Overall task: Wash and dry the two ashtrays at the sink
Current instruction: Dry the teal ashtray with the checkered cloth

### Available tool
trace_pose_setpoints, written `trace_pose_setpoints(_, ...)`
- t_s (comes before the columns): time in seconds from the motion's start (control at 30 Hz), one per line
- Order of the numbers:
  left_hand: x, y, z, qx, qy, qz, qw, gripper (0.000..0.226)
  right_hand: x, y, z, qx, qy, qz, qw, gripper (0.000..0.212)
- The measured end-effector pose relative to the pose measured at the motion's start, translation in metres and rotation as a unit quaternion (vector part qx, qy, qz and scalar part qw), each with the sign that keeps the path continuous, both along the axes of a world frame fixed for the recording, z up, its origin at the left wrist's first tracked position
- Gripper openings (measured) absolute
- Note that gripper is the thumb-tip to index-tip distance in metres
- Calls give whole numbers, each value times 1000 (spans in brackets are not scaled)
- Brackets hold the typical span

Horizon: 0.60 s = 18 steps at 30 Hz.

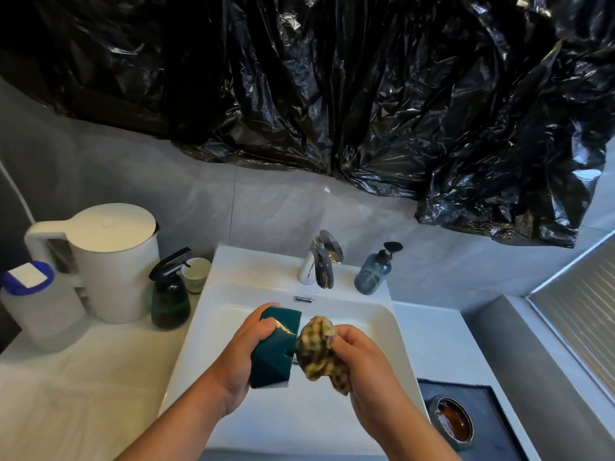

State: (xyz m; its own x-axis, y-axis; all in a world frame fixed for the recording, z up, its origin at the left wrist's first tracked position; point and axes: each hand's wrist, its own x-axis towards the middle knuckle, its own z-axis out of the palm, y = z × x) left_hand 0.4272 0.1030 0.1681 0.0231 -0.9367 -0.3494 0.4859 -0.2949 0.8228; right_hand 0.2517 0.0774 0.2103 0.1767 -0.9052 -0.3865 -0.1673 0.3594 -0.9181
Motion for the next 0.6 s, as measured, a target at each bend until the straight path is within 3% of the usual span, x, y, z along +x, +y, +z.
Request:
trace_pose_setpoints(0.17, -4, -1, 2, -20, -20, -17, 999, 38, -1, -3, 3, -14, -67, -42, 997, 25)
trace_pose_setpoints(0.4, -7, -2, 7, -21, -46, -24, 998, 26, 2, -1, 6, 6, -169, 18, 985, 14)
trace_pose_setpoints(0.47, -8, -2, 10, -23, -47, -29, 998, 14, 3, -3, 3, 12, -199, 38, 979, 28)
trace_pose_setpoints(0.6, -7, -3, 17, -18, -52, -26, 998, 17, 3, -6, 7, 33, -248, 41, 967, 52)
